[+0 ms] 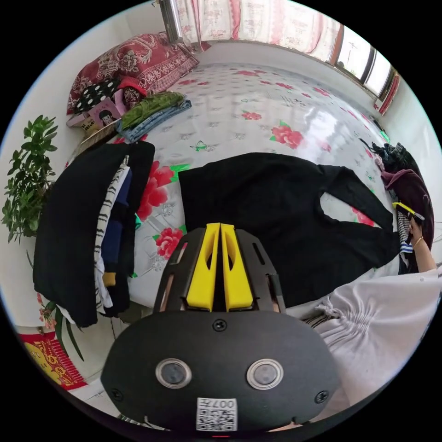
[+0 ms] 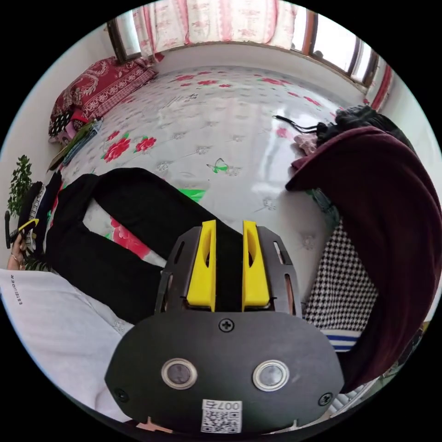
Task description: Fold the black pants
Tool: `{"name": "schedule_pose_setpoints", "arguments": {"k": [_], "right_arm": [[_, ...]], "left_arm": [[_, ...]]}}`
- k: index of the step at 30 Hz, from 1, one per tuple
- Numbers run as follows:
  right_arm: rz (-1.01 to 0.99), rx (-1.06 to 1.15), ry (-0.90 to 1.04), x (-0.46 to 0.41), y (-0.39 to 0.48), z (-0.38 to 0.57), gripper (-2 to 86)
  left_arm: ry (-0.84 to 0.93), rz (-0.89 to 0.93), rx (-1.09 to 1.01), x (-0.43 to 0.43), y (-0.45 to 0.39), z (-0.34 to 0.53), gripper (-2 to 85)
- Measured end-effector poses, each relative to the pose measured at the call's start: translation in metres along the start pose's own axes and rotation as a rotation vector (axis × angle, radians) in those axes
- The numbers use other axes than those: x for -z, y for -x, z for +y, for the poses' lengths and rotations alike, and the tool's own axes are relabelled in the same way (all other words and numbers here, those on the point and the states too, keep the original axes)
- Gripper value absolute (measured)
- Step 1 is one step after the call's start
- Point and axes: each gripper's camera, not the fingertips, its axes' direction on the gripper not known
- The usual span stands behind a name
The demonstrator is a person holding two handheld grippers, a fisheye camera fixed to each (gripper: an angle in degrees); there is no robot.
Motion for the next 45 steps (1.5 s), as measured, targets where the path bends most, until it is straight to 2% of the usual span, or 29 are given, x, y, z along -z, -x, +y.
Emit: {"name": "schedule_pose_setpoints", "arguments": {"k": [4, 5, 10, 11, 17, 19, 22, 25, 26, 28, 31, 34, 37, 41, 44, 45], "right_arm": [[-0.019, 0.047, 0.19, -0.052, 0.02, -0.033, 3.6], [0.017, 0.066, 0.145, -0.049, 0.027, -0.033, 3.2], [0.077, 0.308, 0.245, -0.052, 0.063, -0.038, 0.6], [0.104, 0.329, 0.237, -0.043, 0.066, -0.044, 0.3], [0.215, 0.293, -0.366, 0.117, 0.067, -0.062, -0.1], [0.204, 0.321, -0.42, 0.129, 0.07, -0.054, -0.1], [0.193, 0.227, -0.29, 0.09, 0.057, -0.049, -0.1], [0.131, -0.007, 0.121, -0.001, 0.015, -0.034, -0.1], [0.122, -0.031, 0.155, -0.008, 0.011, -0.029, -0.1], [0.1, -0.061, 0.138, -0.009, 0.004, -0.018, 0.1], [0.073, -0.042, 0.0, 0.018, 0.005, -0.027, 1.1], [0.01, 0.021, -0.026, 0.025, 0.014, -0.054, 2.6], [-0.086, 0.116, -0.005, 0.019, 0.05, -0.092, 4.5], [-0.167, 0.175, 0.082, 0.0, 0.097, -0.095, 6.7], [-0.125, 0.224, 0.169, -0.025, 0.127, -0.071, 7.9], [-0.097, 0.256, 0.227, -0.039, 0.137, -0.059, 8.2]], "left_arm": [[0.077, -0.001, -0.04, -0.044, -0.014, -0.041, 0.3], [0.1, -0.015, -0.045, -0.057, -0.017, -0.051, 0.4], [0.279, -0.087, -0.028, -0.124, -0.023, -0.071, -0.4], [0.218, -0.105, -0.039, -0.122, -0.026, -0.069, -0.6], [0.169, -0.184, -0.11, -0.123, -0.047, -0.054, -0.9], [0.157, -0.183, -0.103, -0.122, -0.048, -0.05, -0.9], [0.158, -0.167, -0.084, -0.12, -0.046, -0.048, -1.0], [0.115, -0.147, -0.08, -0.107, -0.045, -0.044, -0.9], [0.071, -0.141, -0.084, -0.095, -0.044, -0.042, -0.9], [0.012, -0.124, -0.095, -0.078, -0.04, -0.042, -0.9], [-0.045, -0.103, -0.104, -0.062, -0.029, -0.053, -0.4], [-0.006, -0.077, -0.117, -0.073, -0.019, -0.081, 1.9], [0.063, -0.101, -0.146, -0.094, -0.021, -0.116, 5.5], [0.147, -0.132, -0.166, -0.123, -0.028, -0.158, 6.6], [0.276, -0.14, -0.182, -0.155, -0.031, -0.176, 7.2], [0.257, -0.115, -0.19, -0.154, -0.033, -0.177, 6.4]]}}
